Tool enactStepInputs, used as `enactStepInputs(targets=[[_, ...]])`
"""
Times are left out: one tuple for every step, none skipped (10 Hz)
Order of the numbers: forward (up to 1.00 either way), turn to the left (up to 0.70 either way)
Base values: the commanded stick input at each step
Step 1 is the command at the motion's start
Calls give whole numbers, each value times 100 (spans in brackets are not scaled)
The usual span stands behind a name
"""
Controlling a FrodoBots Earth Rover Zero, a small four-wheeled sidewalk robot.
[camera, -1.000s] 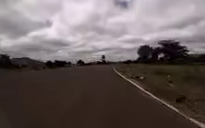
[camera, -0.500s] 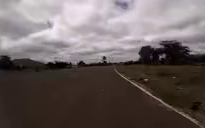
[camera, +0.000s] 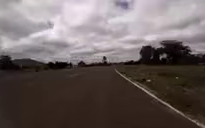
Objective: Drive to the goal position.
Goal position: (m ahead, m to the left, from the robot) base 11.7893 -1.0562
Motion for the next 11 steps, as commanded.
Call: enactStepInputs(targets=[[60,0],[60,0],[60,0],[60,0],[60,0],[60,0],[60,0],[60,0],[60,0],[60,0],[60,0]])
